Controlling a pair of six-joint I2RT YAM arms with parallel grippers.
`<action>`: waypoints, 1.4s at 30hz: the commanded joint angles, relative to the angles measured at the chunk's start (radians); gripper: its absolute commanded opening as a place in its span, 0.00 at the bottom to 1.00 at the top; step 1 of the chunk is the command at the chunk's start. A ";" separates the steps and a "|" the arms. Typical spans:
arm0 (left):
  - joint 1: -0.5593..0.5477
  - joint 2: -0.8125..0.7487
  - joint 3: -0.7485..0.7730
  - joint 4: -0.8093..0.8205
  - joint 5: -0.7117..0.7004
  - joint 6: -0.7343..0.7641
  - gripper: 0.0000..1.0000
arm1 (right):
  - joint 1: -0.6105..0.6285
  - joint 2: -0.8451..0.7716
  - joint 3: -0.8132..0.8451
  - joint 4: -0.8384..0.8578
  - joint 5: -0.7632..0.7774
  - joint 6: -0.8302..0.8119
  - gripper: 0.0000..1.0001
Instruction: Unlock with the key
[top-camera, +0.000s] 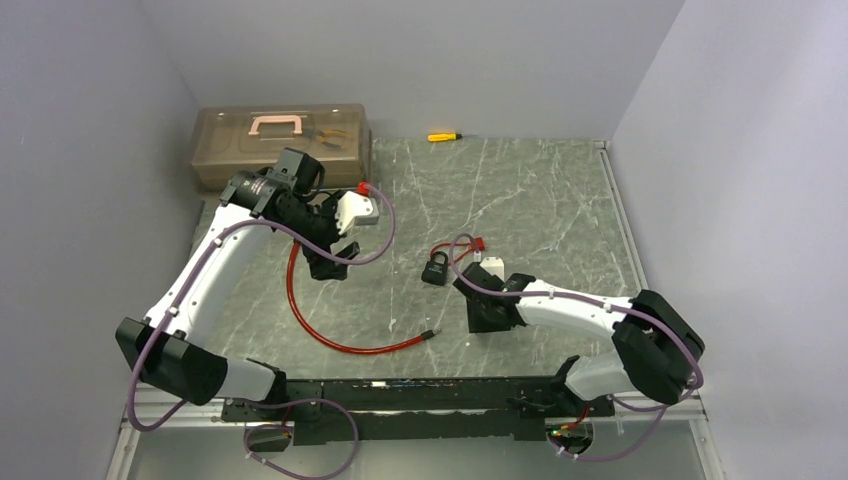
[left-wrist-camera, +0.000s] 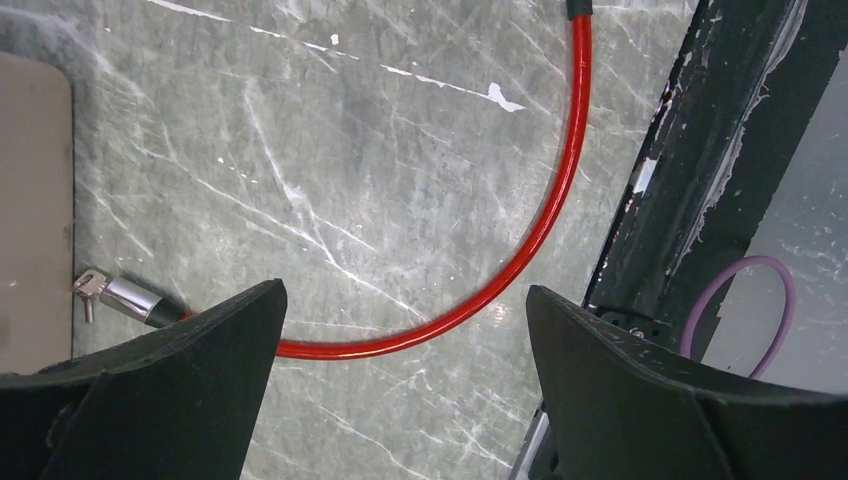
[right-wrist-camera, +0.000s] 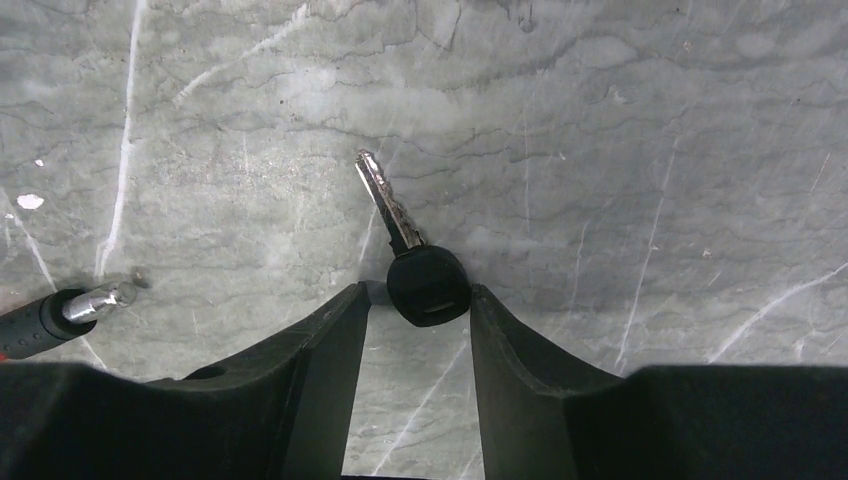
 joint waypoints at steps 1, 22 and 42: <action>-0.010 -0.042 -0.005 0.019 0.046 -0.009 0.96 | 0.008 0.038 -0.007 0.024 0.011 -0.003 0.44; -0.147 -0.463 -0.512 0.537 -0.015 0.284 0.99 | 0.039 -0.215 0.062 0.110 -0.018 -0.248 0.16; -0.453 -0.664 -0.861 1.180 -0.061 0.893 0.97 | 0.106 -0.257 0.381 0.166 -0.377 -0.426 0.18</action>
